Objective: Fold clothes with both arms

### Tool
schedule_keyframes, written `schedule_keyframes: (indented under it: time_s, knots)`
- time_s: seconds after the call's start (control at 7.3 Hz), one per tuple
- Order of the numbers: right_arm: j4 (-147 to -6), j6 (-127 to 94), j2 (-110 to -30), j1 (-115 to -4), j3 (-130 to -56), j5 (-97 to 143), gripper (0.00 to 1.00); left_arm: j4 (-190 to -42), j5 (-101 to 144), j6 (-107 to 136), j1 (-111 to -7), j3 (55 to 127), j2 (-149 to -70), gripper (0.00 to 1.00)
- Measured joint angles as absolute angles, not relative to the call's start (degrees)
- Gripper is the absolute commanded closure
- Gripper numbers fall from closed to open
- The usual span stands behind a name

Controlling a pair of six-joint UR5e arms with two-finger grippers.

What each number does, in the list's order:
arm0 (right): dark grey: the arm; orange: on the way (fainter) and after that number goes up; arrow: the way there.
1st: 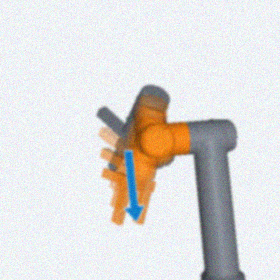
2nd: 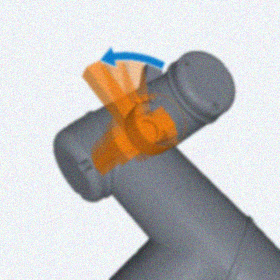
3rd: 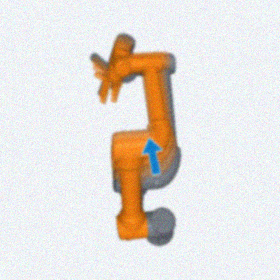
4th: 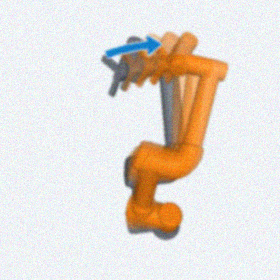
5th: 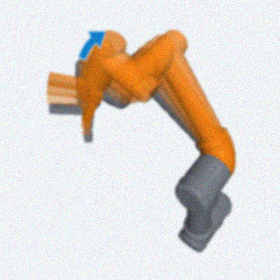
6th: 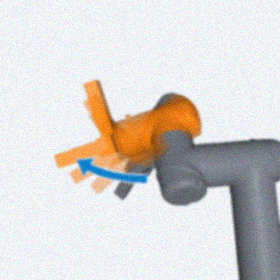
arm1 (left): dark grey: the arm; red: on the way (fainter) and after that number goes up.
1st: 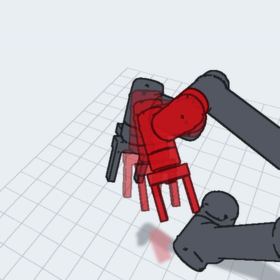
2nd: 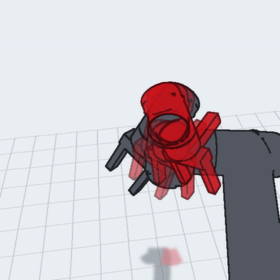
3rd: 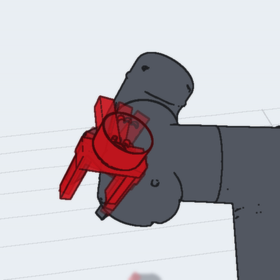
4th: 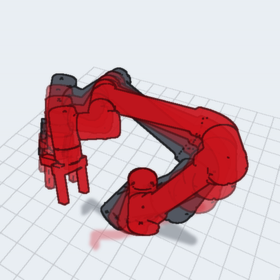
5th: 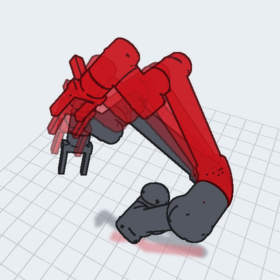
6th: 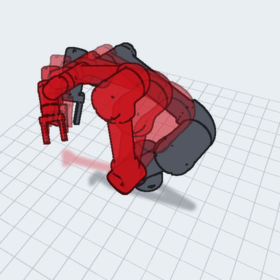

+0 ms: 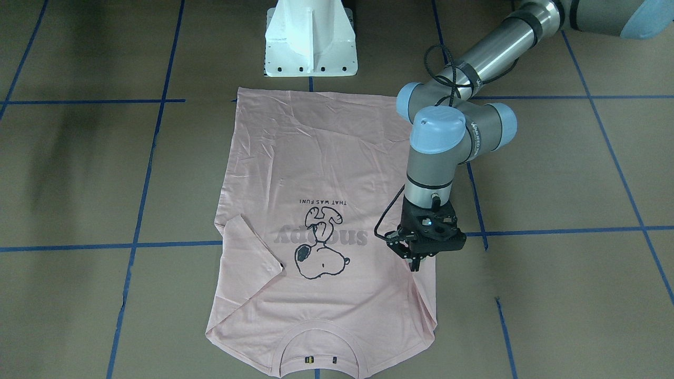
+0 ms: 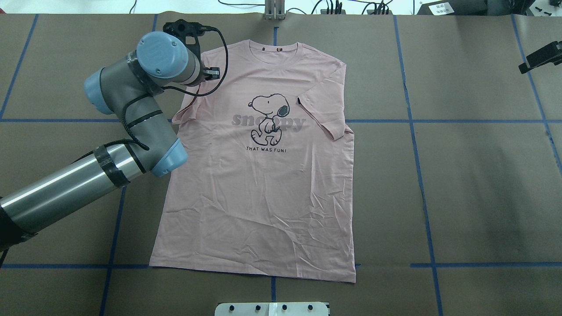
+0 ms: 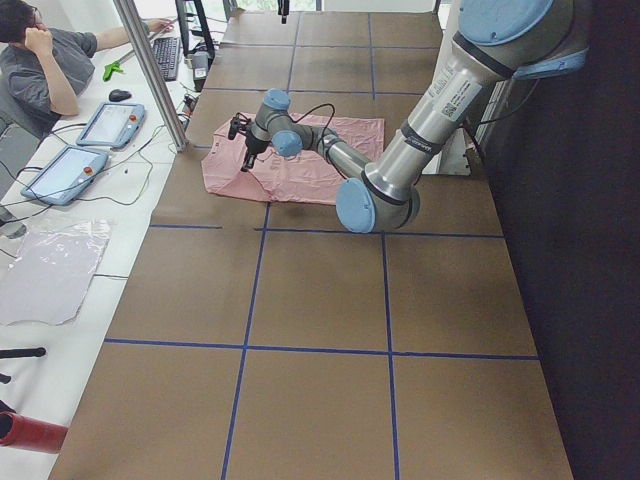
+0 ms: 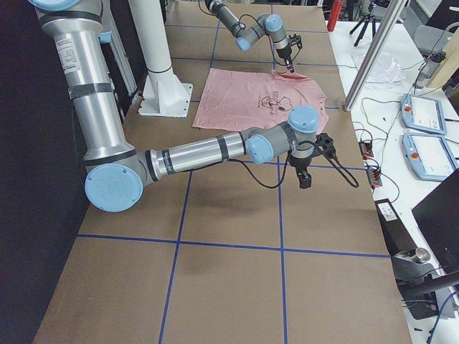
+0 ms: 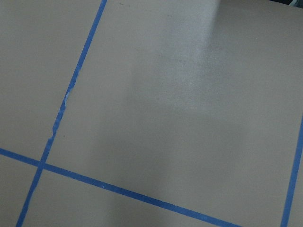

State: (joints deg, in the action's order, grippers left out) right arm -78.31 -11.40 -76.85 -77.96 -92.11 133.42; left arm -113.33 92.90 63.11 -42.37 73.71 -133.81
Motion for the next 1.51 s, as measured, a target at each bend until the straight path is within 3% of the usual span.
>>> schedule_keyframes:
  time_s: [0.14,0.27,0.69,1.1,1.51]
  knots:
    - [-78.31,-11.49,-76.83,-77.96,-92.29,133.42,0.00,-112.95,92.78,64.34,-42.05,70.96,-136.41,1.00]
    - [-78.31,-11.56,-76.82,-77.96,-92.49,133.42,0.00,-112.85,92.72,65.30,-41.79,67.74,-139.05,0.01]
    - [-78.31,-12.24,-76.65,-77.95,-93.05,133.47,0.00,-113.83,92.92,63.72,-41.61,66.94,-139.46,0.00]
    - [-78.29,-25.29,-77.66,-74.89,-101.12,132.99,0.00,-113.79,97.08,58.58,-41.71,81.12,-131.40,0.00]
    - [-78.54,-50.74,-80.15,-59.77,-116.45,124.68,0.00,-113.48,101.04,58.15,-41.54,96.89,-122.18,0.00]
